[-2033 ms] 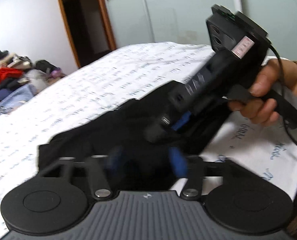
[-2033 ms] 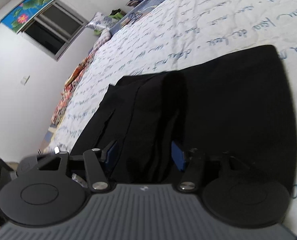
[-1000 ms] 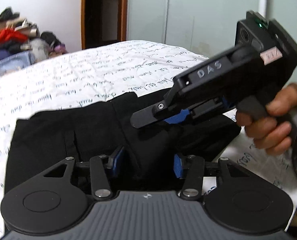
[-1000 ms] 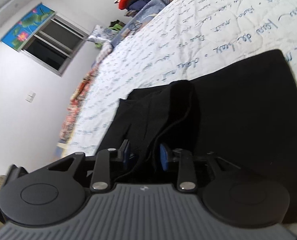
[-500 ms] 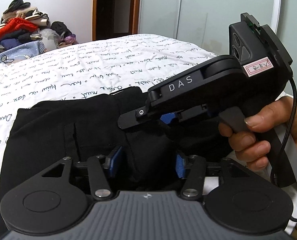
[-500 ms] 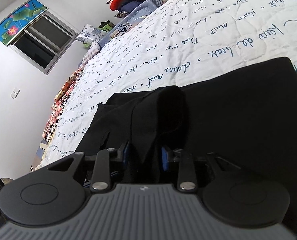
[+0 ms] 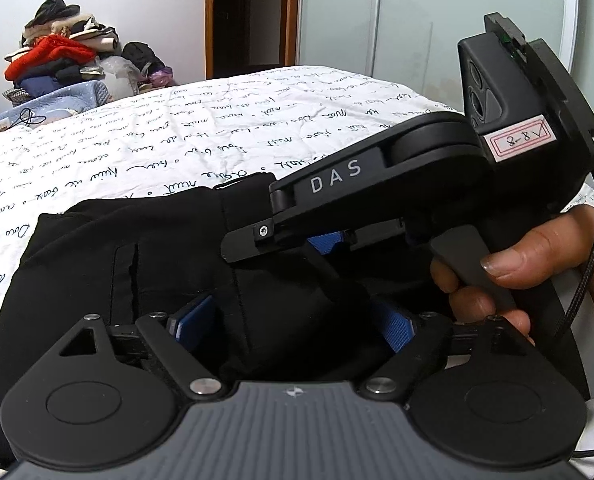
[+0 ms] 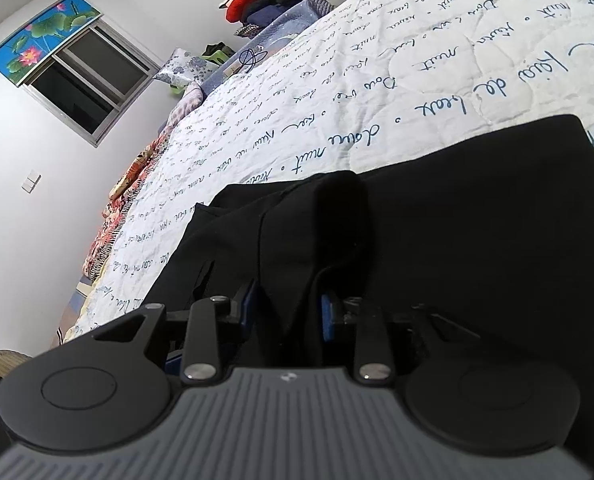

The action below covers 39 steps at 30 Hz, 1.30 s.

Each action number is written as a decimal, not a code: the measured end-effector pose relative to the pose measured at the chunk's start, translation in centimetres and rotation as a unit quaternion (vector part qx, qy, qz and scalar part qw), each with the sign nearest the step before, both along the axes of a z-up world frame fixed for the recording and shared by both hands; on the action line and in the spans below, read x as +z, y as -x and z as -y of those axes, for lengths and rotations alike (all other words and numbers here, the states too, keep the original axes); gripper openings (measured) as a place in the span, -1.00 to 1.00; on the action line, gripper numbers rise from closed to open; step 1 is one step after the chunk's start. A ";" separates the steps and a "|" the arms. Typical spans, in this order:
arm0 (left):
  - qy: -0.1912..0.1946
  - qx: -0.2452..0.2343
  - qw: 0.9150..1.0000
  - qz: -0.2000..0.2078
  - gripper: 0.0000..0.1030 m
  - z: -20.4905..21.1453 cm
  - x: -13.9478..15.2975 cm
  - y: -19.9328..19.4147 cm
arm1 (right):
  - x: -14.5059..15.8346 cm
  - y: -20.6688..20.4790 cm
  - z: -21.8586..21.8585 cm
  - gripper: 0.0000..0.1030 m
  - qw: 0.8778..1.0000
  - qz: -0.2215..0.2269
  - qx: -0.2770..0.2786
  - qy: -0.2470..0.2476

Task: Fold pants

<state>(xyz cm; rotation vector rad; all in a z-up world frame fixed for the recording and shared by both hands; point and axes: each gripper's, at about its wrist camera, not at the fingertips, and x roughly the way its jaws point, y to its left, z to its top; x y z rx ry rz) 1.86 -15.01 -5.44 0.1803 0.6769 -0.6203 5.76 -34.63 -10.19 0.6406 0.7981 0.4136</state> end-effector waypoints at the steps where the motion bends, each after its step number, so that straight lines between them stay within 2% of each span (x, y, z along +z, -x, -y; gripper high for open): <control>1: 0.001 0.000 1.000 0.000 0.69 0.0 0.0 0.1 | 0.0 0.0 0.0 -0.45 1.000 0.001 0.000 0.001; 6: -0.004 -0.004 1.000 0.003 0.72 0.3 -0.1 0.6 | 0.4 0.2 -0.3 -0.48 1.000 0.008 0.002 0.016; 13: -0.007 0.001 1.000 0.003 0.72 0.7 0.4 1.0 | 1.0 0.5 0.2 -0.70 1.000 0.014 0.002 0.008; 19: 0.025 -0.012 1.000 -0.007 0.72 1.7 2.2 1.4 | 3.3 2.2 1.5 -0.76 0.999 0.050 -0.014 0.003; 25: 0.048 -0.052 0.997 -0.012 0.72 4.2 3.3 2.2 | 6.0 5.2 6.7 -0.76 0.994 0.083 -0.065 0.015; 28: 0.046 -0.060 0.997 -0.014 0.72 4.7 3.0 2.5 | 6.1 6.3 9.7 -0.76 0.993 0.075 -0.088 0.022; 31: 0.047 -0.051 0.997 -0.021 0.72 4.1 2.9 2.2 | 4.7 6.6 11.6 -0.76 0.994 0.049 -0.101 0.014; 33: 0.050 -0.038 0.998 -0.024 0.72 3.5 3.1 2.0 | 3.2 6.3 12.3 -0.75 0.994 0.030 -0.108 0.005; 36: 0.060 -0.023 0.998 -0.020 0.72 2.3 4.0 2.0 | 1.4 5.7 12.3 -0.50 0.993 0.003 -0.115 0.013; 39: 0.055 -0.002 0.998 0.004 0.72 1.1 5.0 1.7 | 2.2 6.7 12.6 -0.44 0.989 0.019 -0.145 0.037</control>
